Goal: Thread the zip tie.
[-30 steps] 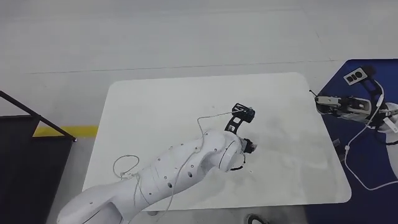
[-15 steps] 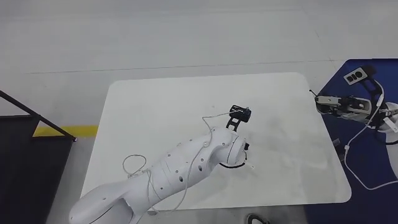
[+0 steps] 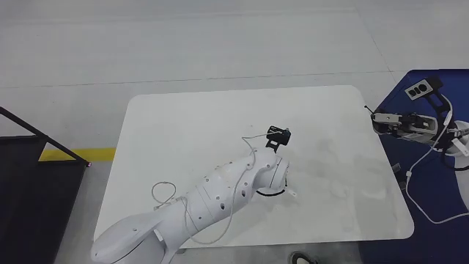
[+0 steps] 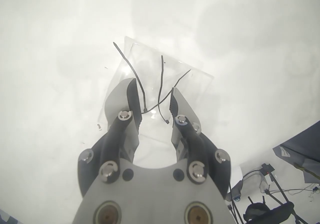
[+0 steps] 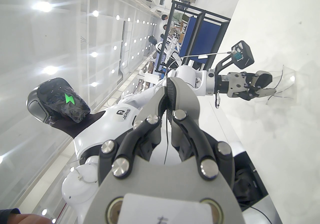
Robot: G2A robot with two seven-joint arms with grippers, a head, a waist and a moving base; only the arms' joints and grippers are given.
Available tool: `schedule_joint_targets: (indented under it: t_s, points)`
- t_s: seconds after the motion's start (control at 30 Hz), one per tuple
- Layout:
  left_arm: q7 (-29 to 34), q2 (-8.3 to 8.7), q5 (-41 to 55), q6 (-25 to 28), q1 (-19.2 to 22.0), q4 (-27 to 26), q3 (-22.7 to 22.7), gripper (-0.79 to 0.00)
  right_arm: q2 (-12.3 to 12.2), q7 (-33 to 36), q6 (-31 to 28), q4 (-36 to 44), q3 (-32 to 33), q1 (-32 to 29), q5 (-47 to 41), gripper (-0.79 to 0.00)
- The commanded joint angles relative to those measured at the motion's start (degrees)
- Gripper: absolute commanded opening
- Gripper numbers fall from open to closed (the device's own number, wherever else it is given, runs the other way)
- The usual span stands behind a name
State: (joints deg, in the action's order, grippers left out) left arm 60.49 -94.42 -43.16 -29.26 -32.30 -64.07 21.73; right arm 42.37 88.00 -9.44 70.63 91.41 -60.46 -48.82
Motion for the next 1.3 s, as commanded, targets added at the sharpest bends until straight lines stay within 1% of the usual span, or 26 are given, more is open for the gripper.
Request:
schedule_joint_targets:
  t_s: [0.0, 0.13, 0.23, 0.33, 0.37, 0.4, 0.5, 0.67, 0.8, 0.97, 1.07, 1.2, 1.27]
  points:
    - [-0.8, -0.64, 0.0, 0.6, 0.3, 2.3, 0.1, -0.56, 0.0, 0.0, 0.0, 0.0, 0.0, 0.0, 0.0, -0.785]
    - [-1.5, -1.84, 0.9, 1.3, 0.8, 5.2, 0.7, -0.545, 0.0, 0.0, 0.0, 0.0, 0.0, 0.0, 0.0, -0.785]
    - [-1.7, -2.6, 0.1, 0.9, 1.1, 6.9, 0.5, -0.57, 0.0, 0.0, 0.0, 0.0, 0.0, 0.0, 0.0, -0.785]
    - [-1.5, -3.26, -0.8, 0.0, 1.2, 8.1, 0.3, -0.573, 0.0, 0.0, 0.0, 0.0, 0.0, 0.0, 0.0, -0.785]
    - [-1.3, -3.46, -1.0, -0.4, 1.1, 8.5, 0.3, -0.597, 0.0, 0.0, 0.0, 0.0, 0.0, 0.0, 0.0, -0.785]
    - [-1.2, -3.64, -1.2, -0.4, 1.0, 8.7, 0.3, -0.631, 0.0, 0.0, 0.0, 0.0, 0.0, 0.0, 0.0, -0.785]
    - [-1.1, -4.08, -1.4, -0.2, 0.8, 9.3, 0.5, -0.643, 0.0, 0.0, 0.0, 0.0, 0.0, 0.0, 0.0, -0.785]
    - [-0.5, -4.63, -2.6, -0.8, 0.4, 9.1, 0.8, -0.622, 0.0, 0.0, 0.0, 0.0, 0.0, 0.0, 0.0, -0.785]
    - [0.4, -4.85, -3.9, -2.0, 0.0, 8.0, 1.2, -0.597, 0.0, 0.0, 0.0, 0.0, 0.0, 0.0, 0.0, -0.785]
    - [1.8, -4.57, -5.7, -3.5, -0.7, 6.1, 2.5, -0.625, 0.0, 0.0, 0.0, 0.0, 0.0, 0.0, 0.0, -0.785]
    - [2.9, -4.2, -7.0, -4.0, -1.2, 5.3, 3.3, -0.668, 0.0, 0.0, 0.0, 0.0, 0.0, 0.0, 0.0, -0.785]
    - [4.1, -3.8, -9.1, -4.8, -2.0, 5.0, 4.0, -0.683, 0.0, 0.0, 0.0, 0.0, 0.0, 0.0, 0.0, -0.785]
    - [4.6, -3.74, -9.5, -4.7, -2.4, 4.7, 4.4, -0.714, 0.0, 0.0, 0.0, 0.0, 0.0, 0.0, 0.0, -0.785]
